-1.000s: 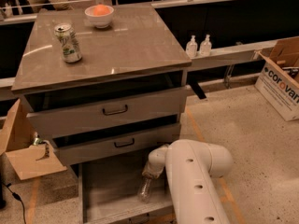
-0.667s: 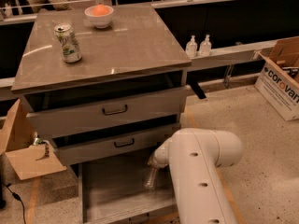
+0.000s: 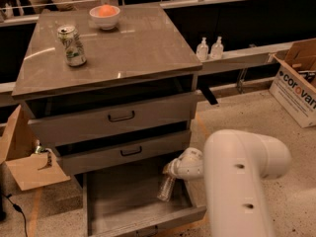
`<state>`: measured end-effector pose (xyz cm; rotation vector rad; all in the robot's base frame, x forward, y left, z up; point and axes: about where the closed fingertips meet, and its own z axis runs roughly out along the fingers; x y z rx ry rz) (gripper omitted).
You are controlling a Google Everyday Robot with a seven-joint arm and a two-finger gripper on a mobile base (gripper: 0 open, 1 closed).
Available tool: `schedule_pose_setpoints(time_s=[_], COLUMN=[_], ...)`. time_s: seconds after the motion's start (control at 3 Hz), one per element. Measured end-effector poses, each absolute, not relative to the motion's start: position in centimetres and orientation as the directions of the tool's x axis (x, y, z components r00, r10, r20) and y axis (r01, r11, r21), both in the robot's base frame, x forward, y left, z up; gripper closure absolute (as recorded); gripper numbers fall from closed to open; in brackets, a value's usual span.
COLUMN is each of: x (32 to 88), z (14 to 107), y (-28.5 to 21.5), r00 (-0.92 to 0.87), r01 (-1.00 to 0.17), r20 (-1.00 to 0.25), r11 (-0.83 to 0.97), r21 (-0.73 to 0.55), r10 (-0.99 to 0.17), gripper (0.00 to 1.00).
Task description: Pick water bottle from bottom drawer and place on counter
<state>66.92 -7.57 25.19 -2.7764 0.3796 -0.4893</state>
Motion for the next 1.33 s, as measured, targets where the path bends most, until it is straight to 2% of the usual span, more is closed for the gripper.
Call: schedule_pose_setpoints(time_s=[0.33,0.67,1.0,1.33], x=[61.8,54.0,47.4,44.4], z=[26.1,26.7,28.7,32.6], y=[-10.9,-13.5,-14.8,-12.3], r00=[0.875,0.837,0.791,0.757], r01=[-0.34,-0.448,-0.512,-0.489], r20=[0.242,0.215,0.25,0.354], r11=[-0.888,-0.856,-0.827,-0.836], r21=[-0.31,-0.259,-0.231,-0.249], r10=[-0.419,-0.503,-0.559,-0.549], gripper=[1.0,1.0,1.0,1.0])
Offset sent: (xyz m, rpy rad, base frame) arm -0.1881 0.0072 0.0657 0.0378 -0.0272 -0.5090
